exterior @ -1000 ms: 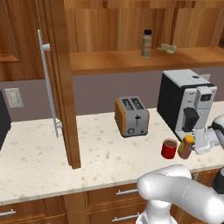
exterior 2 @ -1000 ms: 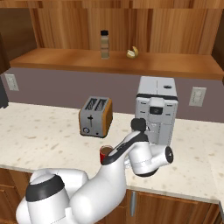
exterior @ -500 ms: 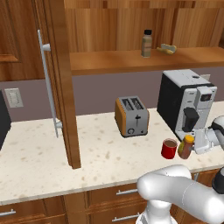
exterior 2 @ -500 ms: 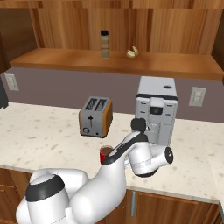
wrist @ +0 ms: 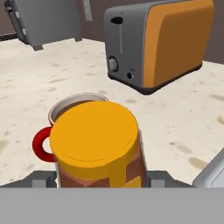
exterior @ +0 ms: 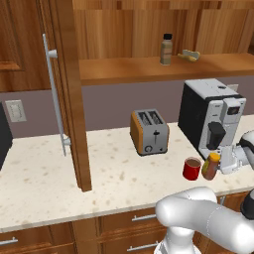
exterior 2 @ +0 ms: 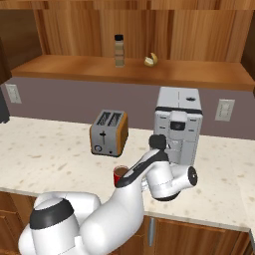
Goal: Pick the cinnamon and honey bottle from the cabinet and place them next to the mug.
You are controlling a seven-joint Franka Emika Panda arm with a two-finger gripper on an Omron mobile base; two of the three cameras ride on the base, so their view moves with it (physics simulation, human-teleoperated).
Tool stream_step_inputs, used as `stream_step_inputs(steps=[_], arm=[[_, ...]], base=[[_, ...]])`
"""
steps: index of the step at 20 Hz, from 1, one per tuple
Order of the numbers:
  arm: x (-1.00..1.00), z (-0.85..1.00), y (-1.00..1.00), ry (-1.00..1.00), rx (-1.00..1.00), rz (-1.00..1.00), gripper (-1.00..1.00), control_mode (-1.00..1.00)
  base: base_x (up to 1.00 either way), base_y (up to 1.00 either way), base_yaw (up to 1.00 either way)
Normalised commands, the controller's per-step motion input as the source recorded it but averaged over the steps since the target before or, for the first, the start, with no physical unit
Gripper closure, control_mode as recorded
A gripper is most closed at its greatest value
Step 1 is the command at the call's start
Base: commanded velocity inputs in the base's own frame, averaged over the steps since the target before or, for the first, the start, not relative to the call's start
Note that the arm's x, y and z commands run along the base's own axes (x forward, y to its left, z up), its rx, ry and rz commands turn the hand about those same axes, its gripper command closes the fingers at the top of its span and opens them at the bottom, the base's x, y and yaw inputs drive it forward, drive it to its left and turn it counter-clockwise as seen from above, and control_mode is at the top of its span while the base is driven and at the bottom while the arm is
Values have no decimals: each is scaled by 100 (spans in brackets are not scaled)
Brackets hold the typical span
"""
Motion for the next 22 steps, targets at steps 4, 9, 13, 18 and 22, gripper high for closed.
stream_step_inputs(steps=[4,9,13,18,22], arm=[[0,0,0,0,0,0,-100,-100],[0,0,0,0,0,0,-100,-100],[0,0,0,0,0,0,-100,-100],[-5,0,0,0,0,0,-100,-100],[-14,0,0,0,0,0,-100,-100]], base=[[0,0,0],[0,0,0],[0,0,0],[0,0,0],[0,0,0]])
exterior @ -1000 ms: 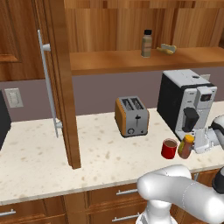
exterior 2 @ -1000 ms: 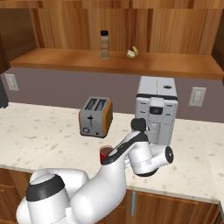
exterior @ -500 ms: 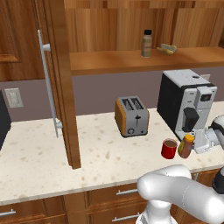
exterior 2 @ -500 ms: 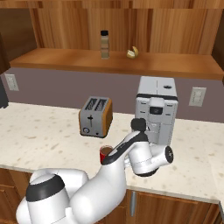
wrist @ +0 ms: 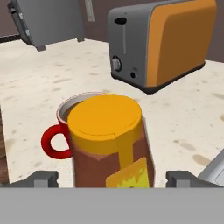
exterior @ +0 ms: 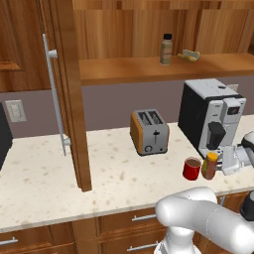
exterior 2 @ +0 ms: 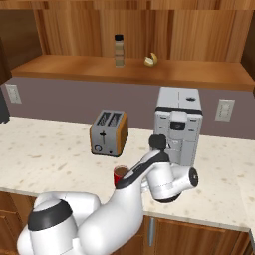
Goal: Pick the cinnamon and honey bottle from the cabinet and place them next to the mug.
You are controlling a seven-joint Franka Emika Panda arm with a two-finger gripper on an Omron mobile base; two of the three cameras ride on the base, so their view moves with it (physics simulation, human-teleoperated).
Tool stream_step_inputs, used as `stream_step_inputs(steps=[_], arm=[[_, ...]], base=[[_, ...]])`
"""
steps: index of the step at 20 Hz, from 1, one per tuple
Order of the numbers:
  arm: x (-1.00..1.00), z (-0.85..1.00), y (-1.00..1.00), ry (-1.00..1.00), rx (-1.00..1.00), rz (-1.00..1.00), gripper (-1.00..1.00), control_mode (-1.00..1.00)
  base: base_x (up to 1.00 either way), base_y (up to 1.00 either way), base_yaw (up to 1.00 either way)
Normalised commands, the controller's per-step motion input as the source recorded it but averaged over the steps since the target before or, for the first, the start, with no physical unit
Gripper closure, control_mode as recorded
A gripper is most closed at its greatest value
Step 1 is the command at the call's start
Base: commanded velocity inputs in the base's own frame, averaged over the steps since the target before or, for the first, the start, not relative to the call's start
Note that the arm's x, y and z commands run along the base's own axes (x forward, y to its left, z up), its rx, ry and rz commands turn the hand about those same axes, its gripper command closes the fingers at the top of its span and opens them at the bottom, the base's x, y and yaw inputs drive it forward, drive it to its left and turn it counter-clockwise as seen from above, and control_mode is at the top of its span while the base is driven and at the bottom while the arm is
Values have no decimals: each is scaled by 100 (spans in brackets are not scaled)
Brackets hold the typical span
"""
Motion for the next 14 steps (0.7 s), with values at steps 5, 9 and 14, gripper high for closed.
stream_step_inputs(steps=[5,9,14], arm=[[-32,22,0,-6,0,-5,-100,-100],[-40,65,0,-7,0,-2,-100,-100],[-18,87,4,-15,0,-4,-100,-100]], base=[[0,0,0],[0,0,0],[0,0,0]])
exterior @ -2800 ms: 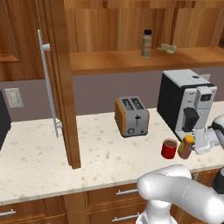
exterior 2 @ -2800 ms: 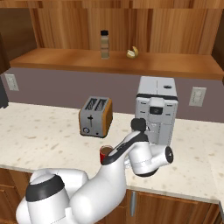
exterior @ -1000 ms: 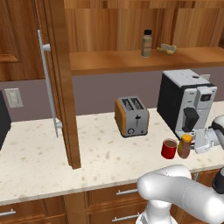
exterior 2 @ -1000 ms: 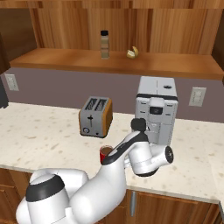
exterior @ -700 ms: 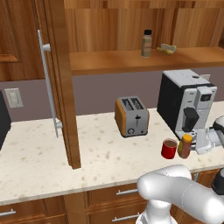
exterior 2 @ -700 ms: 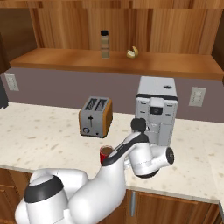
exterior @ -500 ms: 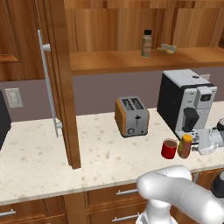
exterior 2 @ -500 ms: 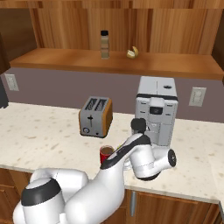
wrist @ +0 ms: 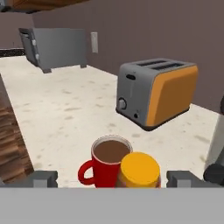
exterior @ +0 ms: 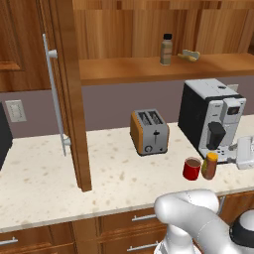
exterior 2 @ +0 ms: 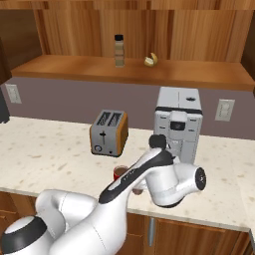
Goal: Pick the cinnamon and honey bottle from the cabinet and place them next to the mug.
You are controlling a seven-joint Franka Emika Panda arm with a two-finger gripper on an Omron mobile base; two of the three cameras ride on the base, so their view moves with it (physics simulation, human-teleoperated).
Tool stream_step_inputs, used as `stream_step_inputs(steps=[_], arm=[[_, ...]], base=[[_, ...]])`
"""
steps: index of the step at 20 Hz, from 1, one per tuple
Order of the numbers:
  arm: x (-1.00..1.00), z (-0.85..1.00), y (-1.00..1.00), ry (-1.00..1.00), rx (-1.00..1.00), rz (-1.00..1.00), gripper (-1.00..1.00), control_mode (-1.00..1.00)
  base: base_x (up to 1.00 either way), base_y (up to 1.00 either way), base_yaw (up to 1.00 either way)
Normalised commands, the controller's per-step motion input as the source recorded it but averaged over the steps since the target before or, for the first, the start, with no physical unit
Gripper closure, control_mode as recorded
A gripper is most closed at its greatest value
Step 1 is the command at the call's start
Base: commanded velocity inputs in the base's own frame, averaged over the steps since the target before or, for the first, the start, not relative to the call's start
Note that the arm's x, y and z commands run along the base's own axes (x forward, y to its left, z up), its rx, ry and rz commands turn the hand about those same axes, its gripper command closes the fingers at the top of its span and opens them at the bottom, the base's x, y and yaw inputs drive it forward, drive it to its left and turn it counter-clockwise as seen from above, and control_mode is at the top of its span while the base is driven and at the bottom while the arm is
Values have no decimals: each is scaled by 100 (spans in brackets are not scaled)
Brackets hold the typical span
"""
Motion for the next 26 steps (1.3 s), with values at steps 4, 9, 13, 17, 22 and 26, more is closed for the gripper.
stream_step_inputs(steps=[4,9,13,17,22,26], arm=[[-13,86,22,-17,0,-8,-100,-100],[1,49,64,-7,0,-13,-100,-100],[16,14,100,10,-8,-17,-100,-100],[39,17,94,2,-10,-33,-100,-100],[16,33,71,4,-8,-46,-100,-100],[5,55,43,15,-3,-46,-100,-100]], base=[[0,0,0],[0,0,0],[0,0,0],[0,0,0],[0,0,0],[0,0,0]])
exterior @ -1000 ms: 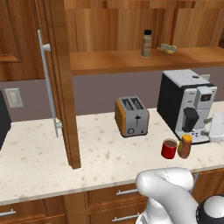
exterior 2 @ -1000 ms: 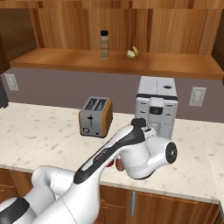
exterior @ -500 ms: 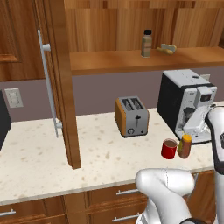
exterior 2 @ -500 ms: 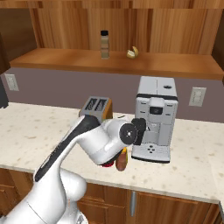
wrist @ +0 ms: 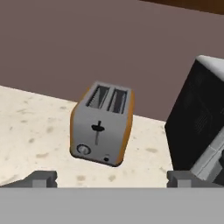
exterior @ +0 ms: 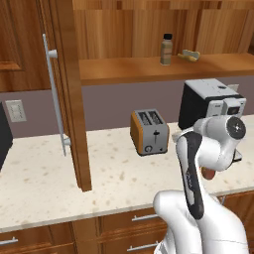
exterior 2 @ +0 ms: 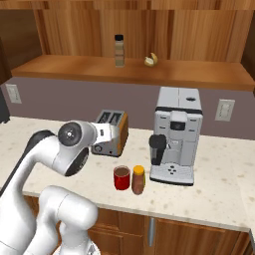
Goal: Pick the cinnamon and honey bottle from the cabinet and place them next to the mug.
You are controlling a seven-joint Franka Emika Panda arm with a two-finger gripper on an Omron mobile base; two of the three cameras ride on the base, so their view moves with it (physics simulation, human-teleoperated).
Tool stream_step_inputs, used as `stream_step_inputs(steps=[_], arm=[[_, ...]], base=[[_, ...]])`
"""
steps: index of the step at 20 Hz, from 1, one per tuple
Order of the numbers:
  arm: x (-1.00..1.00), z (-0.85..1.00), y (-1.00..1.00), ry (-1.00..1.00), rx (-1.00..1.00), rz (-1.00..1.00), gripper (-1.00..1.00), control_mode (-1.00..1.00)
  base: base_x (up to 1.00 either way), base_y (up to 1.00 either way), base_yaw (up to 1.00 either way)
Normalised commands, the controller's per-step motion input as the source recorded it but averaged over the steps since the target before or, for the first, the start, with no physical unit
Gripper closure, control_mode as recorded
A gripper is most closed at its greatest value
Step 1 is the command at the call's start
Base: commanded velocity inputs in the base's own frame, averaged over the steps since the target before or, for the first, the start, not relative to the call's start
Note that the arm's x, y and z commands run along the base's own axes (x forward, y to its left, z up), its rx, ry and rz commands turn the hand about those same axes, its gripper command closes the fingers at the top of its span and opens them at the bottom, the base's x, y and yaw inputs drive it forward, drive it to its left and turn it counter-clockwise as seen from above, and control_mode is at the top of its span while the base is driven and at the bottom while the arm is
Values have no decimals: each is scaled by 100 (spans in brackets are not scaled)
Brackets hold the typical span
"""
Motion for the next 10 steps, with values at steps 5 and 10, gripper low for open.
stream_step_inputs(steps=[5,10], arm=[[-6,83,30,5,-1,-29,-100,-100],[-7,94,27,-7,-3,-20,-100,-100]], base=[[0,0,0],[0,0,0]])
